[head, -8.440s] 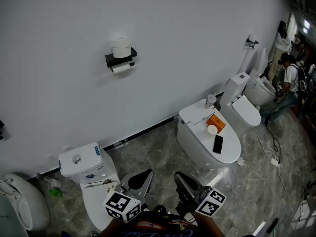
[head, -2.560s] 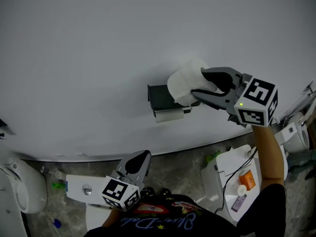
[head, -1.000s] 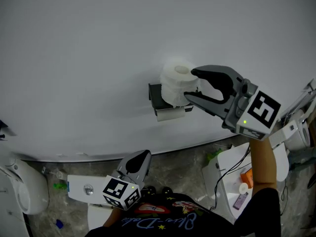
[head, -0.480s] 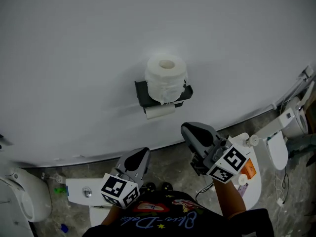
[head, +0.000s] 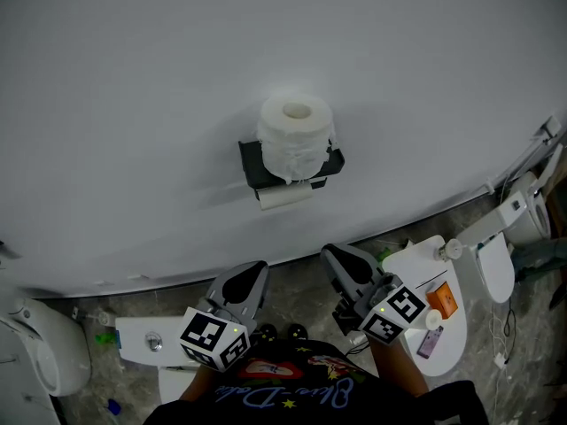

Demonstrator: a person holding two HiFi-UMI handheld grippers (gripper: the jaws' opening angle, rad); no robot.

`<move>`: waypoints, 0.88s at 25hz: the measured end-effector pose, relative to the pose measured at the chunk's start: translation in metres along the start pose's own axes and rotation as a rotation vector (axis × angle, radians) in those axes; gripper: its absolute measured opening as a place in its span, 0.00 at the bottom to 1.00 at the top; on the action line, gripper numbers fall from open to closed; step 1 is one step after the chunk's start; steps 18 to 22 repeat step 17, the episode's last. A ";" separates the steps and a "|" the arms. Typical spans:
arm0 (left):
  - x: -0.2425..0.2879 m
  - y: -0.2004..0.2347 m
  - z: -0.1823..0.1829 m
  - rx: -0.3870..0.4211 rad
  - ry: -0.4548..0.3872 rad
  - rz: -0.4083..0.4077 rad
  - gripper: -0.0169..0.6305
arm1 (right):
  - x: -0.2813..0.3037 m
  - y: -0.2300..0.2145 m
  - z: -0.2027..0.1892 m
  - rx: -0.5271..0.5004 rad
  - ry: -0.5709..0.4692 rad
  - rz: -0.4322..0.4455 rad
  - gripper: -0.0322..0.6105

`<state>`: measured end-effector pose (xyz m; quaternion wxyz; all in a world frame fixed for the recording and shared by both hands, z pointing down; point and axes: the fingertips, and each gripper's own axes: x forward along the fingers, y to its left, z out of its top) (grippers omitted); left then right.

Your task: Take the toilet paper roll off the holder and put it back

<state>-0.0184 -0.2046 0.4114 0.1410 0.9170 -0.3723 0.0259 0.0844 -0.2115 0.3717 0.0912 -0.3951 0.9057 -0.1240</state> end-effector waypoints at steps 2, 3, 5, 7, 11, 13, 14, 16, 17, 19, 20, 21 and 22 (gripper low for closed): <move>0.000 0.000 -0.001 -0.015 -0.001 -0.003 0.02 | -0.001 -0.001 -0.002 0.010 0.001 -0.011 0.07; -0.001 0.000 -0.002 -0.025 -0.002 -0.005 0.02 | -0.001 -0.001 -0.003 0.015 0.001 -0.013 0.07; -0.002 0.001 -0.003 -0.040 -0.003 -0.002 0.02 | -0.001 0.000 -0.006 0.025 0.002 -0.013 0.07; -0.003 0.002 -0.006 -0.038 0.004 0.004 0.02 | -0.001 0.002 -0.009 0.040 0.004 -0.004 0.07; -0.004 0.000 -0.008 -0.015 0.013 0.004 0.02 | -0.001 0.015 -0.014 0.043 0.015 0.060 0.07; -0.003 0.000 -0.008 -0.004 0.017 0.000 0.02 | 0.001 0.020 -0.017 0.032 0.025 0.078 0.07; -0.003 0.000 -0.008 -0.007 0.016 -0.001 0.02 | 0.001 0.022 -0.018 0.033 0.027 0.084 0.07; -0.003 0.000 -0.009 -0.010 0.016 0.001 0.02 | 0.002 0.024 -0.020 0.042 0.028 0.091 0.07; -0.003 0.001 -0.009 -0.009 0.017 0.002 0.02 | 0.002 0.025 -0.021 0.048 0.028 0.094 0.07; -0.003 0.001 -0.009 -0.009 0.017 0.002 0.02 | 0.002 0.025 -0.021 0.048 0.028 0.094 0.07; -0.003 0.001 -0.009 -0.009 0.017 0.002 0.02 | 0.002 0.025 -0.021 0.048 0.028 0.094 0.07; -0.003 0.001 -0.009 -0.009 0.017 0.002 0.02 | 0.002 0.025 -0.021 0.048 0.028 0.094 0.07; -0.003 0.001 -0.009 -0.009 0.017 0.002 0.02 | 0.002 0.025 -0.021 0.048 0.028 0.094 0.07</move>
